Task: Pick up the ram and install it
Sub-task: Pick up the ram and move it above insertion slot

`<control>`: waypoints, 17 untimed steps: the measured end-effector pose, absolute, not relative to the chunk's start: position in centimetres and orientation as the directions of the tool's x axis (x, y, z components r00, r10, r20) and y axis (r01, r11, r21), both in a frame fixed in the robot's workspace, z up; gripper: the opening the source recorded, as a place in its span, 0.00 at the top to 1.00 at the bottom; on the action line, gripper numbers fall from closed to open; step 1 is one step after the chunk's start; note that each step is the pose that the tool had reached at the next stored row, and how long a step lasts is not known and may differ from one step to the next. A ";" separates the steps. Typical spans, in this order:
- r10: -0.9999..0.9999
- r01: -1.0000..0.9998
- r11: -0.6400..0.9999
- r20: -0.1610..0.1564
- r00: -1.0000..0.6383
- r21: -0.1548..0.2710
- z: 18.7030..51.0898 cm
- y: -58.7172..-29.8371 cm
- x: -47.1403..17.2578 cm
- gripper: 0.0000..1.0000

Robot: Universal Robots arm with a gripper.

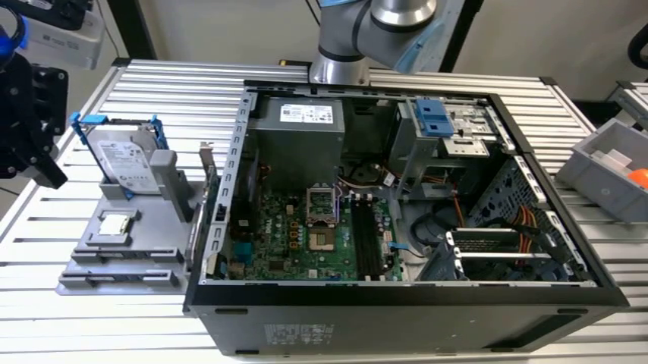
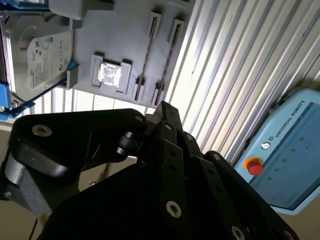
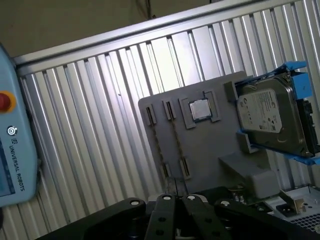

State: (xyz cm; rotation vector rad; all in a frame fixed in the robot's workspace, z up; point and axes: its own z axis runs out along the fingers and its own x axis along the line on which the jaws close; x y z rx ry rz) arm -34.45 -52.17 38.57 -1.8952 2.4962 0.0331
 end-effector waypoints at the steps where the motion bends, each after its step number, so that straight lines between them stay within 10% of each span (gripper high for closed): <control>1: -0.965 -0.965 0.261 -0.019 -0.261 0.012 38.6 -52.2 -34.5 1.00; 17: -0.992 -0.992 0.122 -0.019 -0.122 0.012 38.6 -52.1 -34.5 1.00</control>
